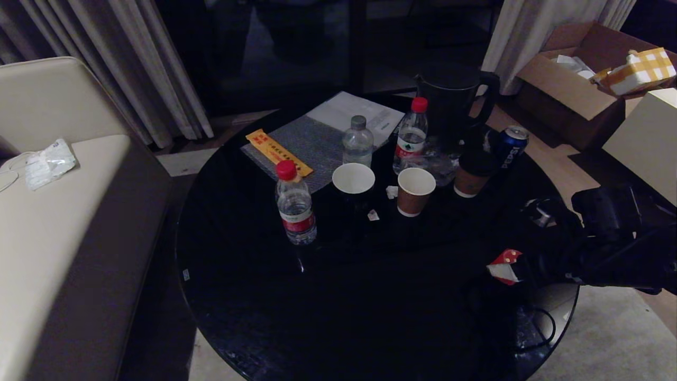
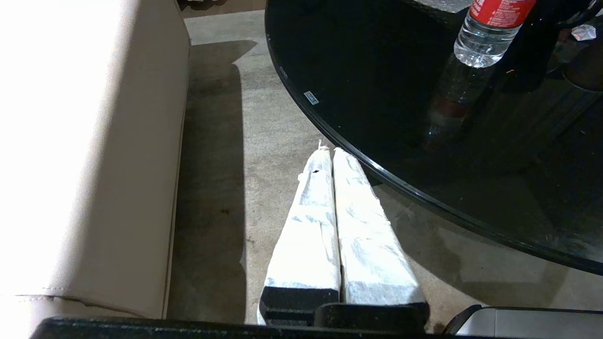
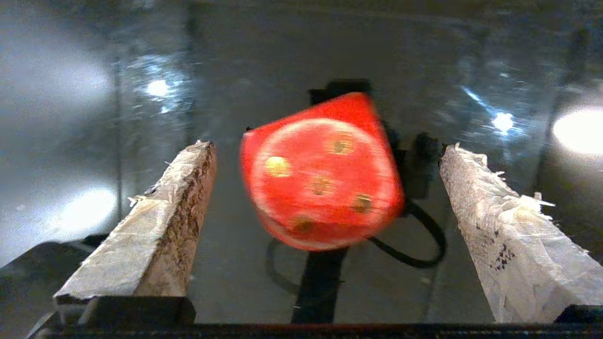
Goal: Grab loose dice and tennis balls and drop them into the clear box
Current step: Pick up toys out of the box
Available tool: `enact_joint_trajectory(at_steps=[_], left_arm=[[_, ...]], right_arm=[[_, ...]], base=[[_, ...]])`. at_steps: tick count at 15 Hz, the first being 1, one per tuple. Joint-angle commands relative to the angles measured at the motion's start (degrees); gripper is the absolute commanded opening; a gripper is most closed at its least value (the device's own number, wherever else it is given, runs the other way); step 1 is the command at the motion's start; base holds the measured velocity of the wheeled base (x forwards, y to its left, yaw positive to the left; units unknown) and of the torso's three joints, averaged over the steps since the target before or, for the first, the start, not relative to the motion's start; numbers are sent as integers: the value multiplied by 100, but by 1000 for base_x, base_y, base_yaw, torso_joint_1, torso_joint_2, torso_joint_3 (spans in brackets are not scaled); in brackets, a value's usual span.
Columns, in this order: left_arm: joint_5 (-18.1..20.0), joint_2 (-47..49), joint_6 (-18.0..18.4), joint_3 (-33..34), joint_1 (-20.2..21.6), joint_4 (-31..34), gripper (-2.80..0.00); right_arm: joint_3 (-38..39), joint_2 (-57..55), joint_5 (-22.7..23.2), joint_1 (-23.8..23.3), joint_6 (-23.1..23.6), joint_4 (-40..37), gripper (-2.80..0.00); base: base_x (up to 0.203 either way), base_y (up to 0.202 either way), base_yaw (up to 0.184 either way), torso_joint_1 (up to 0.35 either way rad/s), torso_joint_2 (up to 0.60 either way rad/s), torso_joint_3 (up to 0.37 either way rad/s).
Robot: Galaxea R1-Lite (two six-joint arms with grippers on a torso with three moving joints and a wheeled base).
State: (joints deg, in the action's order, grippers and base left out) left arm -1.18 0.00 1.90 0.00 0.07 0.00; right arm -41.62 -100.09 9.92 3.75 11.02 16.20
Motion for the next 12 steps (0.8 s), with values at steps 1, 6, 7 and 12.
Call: enact_joint_trajectory(at_steps=[1, 6, 7, 12], left_arm=[[-5, 9, 3, 9, 1, 0, -280], [-5, 9, 3, 9, 1, 0, -280], [-5, 9, 3, 9, 1, 0, -280], [-5, 9, 3, 9, 1, 0, -280]], right_arm=[[-9, -37, 80, 26, 28, -7, 0], [-92, -72, 52, -12, 51, -19, 0], [-92, -90, 54, 17, 70, -20, -280], [-83, -143, 19, 29, 480, -83, -280]], base=[[0, 0, 0, 0, 0, 0], [0, 0, 0, 0, 0, 0], [0, 0, 0, 0, 0, 0], [0, 0, 0, 0, 0, 0]])
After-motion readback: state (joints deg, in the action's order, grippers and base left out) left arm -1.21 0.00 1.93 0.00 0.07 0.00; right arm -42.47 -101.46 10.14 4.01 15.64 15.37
